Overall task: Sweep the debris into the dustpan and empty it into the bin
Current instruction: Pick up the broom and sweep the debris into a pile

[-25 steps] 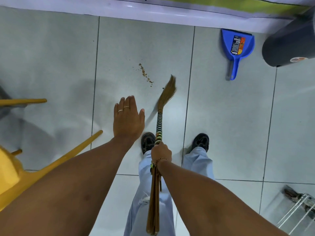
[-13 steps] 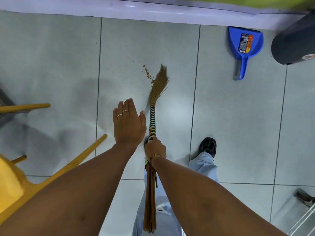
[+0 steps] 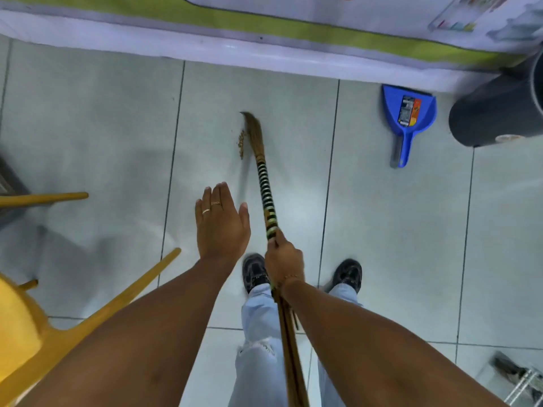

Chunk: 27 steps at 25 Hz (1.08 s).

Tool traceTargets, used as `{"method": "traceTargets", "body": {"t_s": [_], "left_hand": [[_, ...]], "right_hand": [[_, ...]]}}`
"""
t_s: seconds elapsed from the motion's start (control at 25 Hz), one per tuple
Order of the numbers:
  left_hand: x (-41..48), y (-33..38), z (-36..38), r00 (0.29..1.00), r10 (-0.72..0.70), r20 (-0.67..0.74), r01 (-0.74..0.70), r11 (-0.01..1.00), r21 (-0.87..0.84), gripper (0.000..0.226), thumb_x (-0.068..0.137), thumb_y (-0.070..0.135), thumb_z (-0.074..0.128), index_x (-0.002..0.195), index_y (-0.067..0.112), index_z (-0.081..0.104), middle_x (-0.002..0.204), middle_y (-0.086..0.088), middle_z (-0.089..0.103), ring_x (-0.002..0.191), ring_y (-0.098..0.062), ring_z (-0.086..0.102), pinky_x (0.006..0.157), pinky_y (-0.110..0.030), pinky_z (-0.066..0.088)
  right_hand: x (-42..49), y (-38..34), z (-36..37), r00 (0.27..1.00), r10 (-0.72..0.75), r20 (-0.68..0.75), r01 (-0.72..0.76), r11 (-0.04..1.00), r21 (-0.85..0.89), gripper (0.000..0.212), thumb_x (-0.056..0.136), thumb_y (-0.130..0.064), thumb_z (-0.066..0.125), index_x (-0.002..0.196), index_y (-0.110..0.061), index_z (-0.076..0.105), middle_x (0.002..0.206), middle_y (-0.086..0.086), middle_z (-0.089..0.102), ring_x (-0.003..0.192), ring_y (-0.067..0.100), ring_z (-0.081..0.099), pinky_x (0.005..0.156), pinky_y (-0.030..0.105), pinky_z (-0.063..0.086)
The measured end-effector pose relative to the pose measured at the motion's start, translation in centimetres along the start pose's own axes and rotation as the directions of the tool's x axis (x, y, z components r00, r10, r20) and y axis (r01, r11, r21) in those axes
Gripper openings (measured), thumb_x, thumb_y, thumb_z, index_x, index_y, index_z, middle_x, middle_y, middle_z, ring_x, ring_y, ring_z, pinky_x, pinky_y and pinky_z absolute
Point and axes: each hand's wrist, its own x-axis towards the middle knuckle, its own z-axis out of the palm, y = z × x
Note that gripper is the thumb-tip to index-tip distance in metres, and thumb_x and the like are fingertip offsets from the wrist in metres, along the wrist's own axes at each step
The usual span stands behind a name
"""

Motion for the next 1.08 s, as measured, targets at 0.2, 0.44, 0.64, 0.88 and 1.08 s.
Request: {"method": "traceTargets", "body": {"t_s": [0.2,0.44,0.64,0.88,1.08], "left_hand": [[2.0,2.5,-3.3,1.0,0.003,-0.028,-0.004,0.999,-0.034,0.057,0.097,0.03,0.038,0.142,-0.001,0.025,0.148,-0.021,0.036,0.142,-0.033,0.025,0.119,-0.045,0.018],[7.2,6.1,-2.5,0.998,0.011,-0.056,-0.012,1.0,-0.019,0.056,0.097,0.03,0.038,0.142,0.0,0.026,0.148,-0.018,0.037,0.142,-0.032,0.025,0.119,-0.044,0.019],[10.8,10.0,-0.8,1.0,-0.01,-0.012,0.01,1.0,-0.003,0.056,0.096,0.03,0.04,0.141,-0.001,0.029,0.145,-0.021,0.041,0.14,-0.034,0.029,0.118,-0.045,0.023],[14.4,14.7,0.0,0.993,-0.115,-0.022,0.114,0.993,-0.042,0.054,0.095,0.029,0.042,0.139,-0.002,0.032,0.143,-0.021,0.044,0.139,-0.034,0.031,0.117,-0.047,0.025],[15.1,17.1,0.1,0.994,-0.103,-0.027,0.101,0.994,-0.043,0.053,0.096,0.029,0.04,0.14,0.001,0.031,0.145,-0.018,0.042,0.14,-0.032,0.029,0.118,-0.046,0.024]], "right_hand": [[3.1,-3.3,-7.4,0.989,-0.111,-0.099,0.095,0.984,-0.15,0.046,0.1,-0.031,0.029,0.146,-0.031,0.033,0.125,0.02,0.061,0.111,0.039,0.057,0.096,0.039,0.046],[14.3,-10.9,-15.0,0.98,-0.188,-0.063,0.155,0.924,-0.35,0.042,0.094,-0.023,0.037,0.135,-0.016,0.048,0.125,0.016,0.061,0.107,0.035,0.063,0.094,0.042,0.053],[19.6,-11.8,-17.7,0.976,-0.203,0.079,0.211,0.792,-0.574,0.039,0.097,-0.021,0.038,0.132,-0.009,0.047,0.123,0.017,0.059,0.109,0.035,0.059,0.08,0.034,0.048],[21.3,-8.6,-22.8,0.937,-0.24,0.253,0.346,0.551,-0.759,0.044,0.094,-0.018,0.039,0.138,-0.023,0.04,0.12,0.016,0.059,0.106,0.036,0.06,0.083,0.038,0.05],[21.9,-5.1,-25.5,0.916,-0.225,0.331,0.398,0.418,-0.817,0.054,0.093,-0.014,0.039,0.142,-0.033,0.032,0.12,0.013,0.059,0.105,0.033,0.061,0.078,0.036,0.048]]}}
